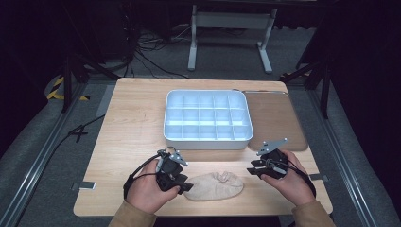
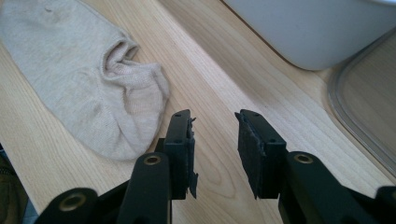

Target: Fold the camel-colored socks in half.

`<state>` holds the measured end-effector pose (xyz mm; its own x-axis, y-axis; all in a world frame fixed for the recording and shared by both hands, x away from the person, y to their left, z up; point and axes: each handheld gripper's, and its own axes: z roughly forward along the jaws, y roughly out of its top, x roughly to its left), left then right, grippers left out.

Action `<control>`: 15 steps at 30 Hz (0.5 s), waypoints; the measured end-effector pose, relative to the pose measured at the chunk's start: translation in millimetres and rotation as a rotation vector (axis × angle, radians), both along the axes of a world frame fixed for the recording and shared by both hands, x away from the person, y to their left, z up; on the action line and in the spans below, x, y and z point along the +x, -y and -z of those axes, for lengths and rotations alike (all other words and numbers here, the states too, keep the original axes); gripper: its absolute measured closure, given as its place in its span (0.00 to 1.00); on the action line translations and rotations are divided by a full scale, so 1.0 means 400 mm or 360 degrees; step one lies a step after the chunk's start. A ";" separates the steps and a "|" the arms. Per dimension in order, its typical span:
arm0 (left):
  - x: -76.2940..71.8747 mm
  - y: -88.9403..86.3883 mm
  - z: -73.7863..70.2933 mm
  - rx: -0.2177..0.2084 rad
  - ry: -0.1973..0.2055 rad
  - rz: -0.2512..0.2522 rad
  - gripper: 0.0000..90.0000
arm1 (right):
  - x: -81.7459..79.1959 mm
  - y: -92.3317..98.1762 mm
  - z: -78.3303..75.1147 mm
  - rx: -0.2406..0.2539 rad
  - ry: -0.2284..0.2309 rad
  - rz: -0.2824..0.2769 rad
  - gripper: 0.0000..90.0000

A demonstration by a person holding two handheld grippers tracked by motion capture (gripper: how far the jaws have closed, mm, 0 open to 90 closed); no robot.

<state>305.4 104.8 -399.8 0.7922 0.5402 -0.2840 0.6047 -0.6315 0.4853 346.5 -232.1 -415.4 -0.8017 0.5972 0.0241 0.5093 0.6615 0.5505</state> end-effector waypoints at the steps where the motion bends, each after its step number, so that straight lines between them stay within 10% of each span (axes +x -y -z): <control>1: 0.001 0.003 0.008 -0.0004 -0.0013 -0.0003 0.66 | -0.002 -0.002 0.000 -0.0003 -0.0002 -0.0004 0.73; 15: 0.019 0.016 0.072 0.0144 -0.0170 -0.0143 0.65 | -0.011 -0.028 0.008 -0.0024 -0.0034 -0.0039 0.74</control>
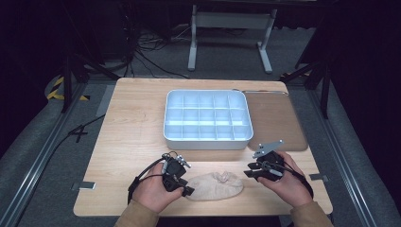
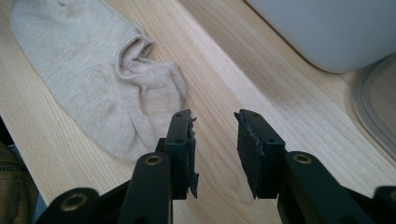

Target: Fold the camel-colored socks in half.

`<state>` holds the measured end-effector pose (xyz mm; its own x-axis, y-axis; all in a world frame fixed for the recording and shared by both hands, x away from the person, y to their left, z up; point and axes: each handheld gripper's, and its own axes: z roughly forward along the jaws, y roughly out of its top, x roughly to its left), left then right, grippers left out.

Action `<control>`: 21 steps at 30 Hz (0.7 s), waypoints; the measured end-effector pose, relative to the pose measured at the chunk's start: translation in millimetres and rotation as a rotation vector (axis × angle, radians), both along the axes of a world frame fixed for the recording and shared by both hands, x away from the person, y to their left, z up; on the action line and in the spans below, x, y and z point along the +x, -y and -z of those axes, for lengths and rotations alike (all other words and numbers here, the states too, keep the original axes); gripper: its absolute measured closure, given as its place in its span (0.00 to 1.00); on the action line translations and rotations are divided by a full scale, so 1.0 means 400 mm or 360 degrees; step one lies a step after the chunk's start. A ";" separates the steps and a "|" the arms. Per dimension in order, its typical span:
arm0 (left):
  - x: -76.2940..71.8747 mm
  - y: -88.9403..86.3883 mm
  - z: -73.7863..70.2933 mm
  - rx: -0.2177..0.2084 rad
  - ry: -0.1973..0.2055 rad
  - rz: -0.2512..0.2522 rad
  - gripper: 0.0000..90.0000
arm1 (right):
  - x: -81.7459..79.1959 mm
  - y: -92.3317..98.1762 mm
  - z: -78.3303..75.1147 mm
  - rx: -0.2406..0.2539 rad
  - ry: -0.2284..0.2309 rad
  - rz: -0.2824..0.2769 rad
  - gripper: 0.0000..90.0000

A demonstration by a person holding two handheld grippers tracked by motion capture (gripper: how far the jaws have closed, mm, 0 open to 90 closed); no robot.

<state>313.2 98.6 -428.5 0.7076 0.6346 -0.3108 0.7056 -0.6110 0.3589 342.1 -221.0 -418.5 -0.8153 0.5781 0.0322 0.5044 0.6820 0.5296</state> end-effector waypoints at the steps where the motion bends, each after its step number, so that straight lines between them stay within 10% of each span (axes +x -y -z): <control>1: 0.002 0.000 0.004 -0.0001 0.0019 -0.0008 0.65 | -0.001 -0.003 0.001 -0.0001 -0.0002 0.0000 0.74; 10: 0.012 0.008 0.034 0.0098 0.0011 -0.0099 0.64 | -0.008 -0.026 0.012 -0.0035 -0.0008 -0.0047 0.73; 21: -0.005 0.052 0.040 0.0243 0.0126 0.0007 0.70 | -0.013 -0.035 0.021 -0.0059 -0.0009 -0.0069 0.73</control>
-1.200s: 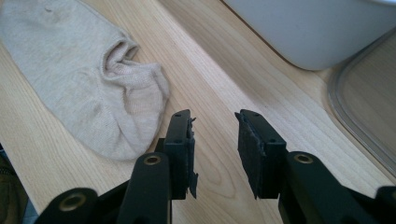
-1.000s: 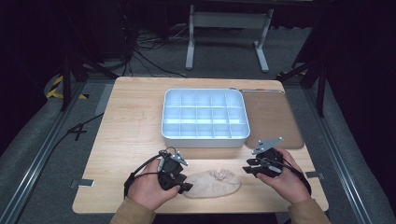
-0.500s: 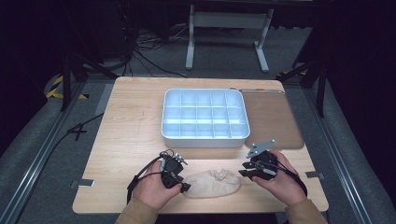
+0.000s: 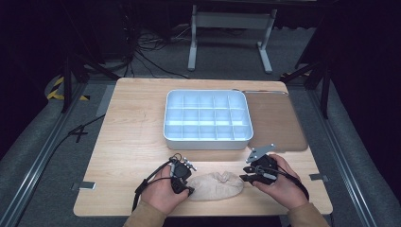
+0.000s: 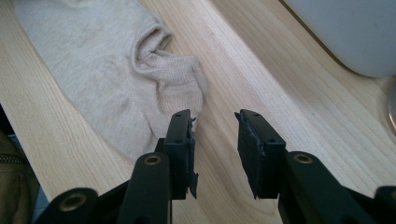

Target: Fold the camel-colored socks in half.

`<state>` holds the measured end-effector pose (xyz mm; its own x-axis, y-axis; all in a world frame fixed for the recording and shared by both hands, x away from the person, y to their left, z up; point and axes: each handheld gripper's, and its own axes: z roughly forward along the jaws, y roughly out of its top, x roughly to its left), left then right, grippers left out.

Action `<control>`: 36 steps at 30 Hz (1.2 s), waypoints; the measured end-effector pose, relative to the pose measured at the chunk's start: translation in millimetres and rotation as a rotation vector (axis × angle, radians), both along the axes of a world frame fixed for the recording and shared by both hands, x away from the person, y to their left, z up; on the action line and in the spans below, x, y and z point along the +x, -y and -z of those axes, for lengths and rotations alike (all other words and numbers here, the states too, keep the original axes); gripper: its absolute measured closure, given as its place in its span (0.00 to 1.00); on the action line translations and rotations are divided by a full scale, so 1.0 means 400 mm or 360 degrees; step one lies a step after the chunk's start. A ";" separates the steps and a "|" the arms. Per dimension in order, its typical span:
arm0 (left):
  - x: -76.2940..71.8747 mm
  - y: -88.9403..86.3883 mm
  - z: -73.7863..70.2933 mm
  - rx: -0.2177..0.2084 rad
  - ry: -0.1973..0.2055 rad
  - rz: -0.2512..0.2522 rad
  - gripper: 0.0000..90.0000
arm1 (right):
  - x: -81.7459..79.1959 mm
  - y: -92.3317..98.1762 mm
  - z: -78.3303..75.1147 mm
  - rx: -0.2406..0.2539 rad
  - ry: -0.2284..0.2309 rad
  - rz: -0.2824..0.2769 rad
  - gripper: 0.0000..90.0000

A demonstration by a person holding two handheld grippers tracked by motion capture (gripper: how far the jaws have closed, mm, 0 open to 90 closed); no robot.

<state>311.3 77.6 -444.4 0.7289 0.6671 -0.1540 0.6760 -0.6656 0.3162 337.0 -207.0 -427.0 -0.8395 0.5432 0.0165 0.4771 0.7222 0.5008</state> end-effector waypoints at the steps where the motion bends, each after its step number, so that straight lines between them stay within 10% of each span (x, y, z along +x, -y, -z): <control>1: -0.001 0.004 0.000 0.0003 -0.0001 0.0010 0.73 | -0.001 -0.001 0.001 -0.0003 -0.0003 -0.0002 0.73; 7: 0.004 -0.007 -0.016 0.0049 0.0044 -0.0043 0.93 | -0.012 -0.012 0.004 0.0057 -0.0110 -0.0011 0.86; 21: 0.016 -0.047 -0.038 -0.0002 0.0009 -0.0121 0.94 | -0.047 -0.090 0.039 0.0111 -0.0148 -0.0125 1.00; 36: 0.022 -0.060 -0.037 -0.0003 -0.0023 -0.0145 0.94 | -0.046 -0.097 0.070 0.0147 -0.0133 -0.0015 1.00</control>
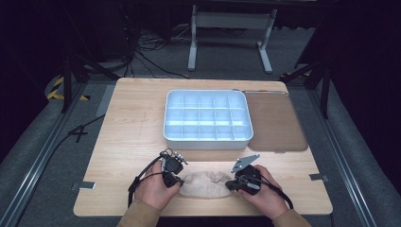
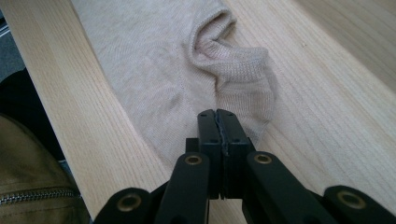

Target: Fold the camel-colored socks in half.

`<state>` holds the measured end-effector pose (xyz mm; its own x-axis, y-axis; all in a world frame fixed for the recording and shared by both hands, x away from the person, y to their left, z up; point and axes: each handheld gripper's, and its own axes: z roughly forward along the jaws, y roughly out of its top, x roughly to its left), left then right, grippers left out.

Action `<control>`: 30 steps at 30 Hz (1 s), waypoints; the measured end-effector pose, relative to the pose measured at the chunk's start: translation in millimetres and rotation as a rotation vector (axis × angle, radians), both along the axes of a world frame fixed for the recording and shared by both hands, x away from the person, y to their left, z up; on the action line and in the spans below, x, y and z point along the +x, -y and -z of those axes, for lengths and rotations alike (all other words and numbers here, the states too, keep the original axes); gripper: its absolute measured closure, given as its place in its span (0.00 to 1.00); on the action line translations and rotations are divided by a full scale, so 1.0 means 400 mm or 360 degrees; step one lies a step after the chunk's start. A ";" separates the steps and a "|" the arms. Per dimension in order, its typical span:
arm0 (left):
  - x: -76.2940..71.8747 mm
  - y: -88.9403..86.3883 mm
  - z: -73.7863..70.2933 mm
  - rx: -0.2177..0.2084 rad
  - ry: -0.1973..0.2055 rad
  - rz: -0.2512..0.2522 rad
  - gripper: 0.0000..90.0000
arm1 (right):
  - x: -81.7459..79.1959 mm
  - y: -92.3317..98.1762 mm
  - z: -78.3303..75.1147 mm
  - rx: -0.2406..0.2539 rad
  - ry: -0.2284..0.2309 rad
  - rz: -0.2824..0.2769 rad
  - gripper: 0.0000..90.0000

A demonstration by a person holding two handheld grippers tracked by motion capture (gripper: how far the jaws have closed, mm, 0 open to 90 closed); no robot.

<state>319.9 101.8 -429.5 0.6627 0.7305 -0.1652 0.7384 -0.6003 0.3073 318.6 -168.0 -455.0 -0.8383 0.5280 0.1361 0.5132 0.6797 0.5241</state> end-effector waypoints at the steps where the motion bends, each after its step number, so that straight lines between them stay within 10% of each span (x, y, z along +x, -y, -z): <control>1: 0.000 0.000 -0.003 -0.0005 0.0000 0.0006 0.94 | -0.001 0.000 0.000 0.0002 0.0001 0.0003 1.00; 12: 0.011 -0.004 -0.045 -0.0266 -0.0094 0.0066 0.93 | -0.001 0.013 0.008 0.0067 0.0006 -0.0018 1.00; 30: 0.027 0.082 -0.078 -0.0574 -0.0031 0.0184 0.93 | -0.006 0.021 0.013 0.0103 0.0026 -0.0036 1.00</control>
<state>330.6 69.1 -398.3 0.7315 0.5439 -0.4112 0.6798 -0.5359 0.5007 316.3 -176.3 -460.3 -0.8523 0.4994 0.1553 0.4890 0.6556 0.5754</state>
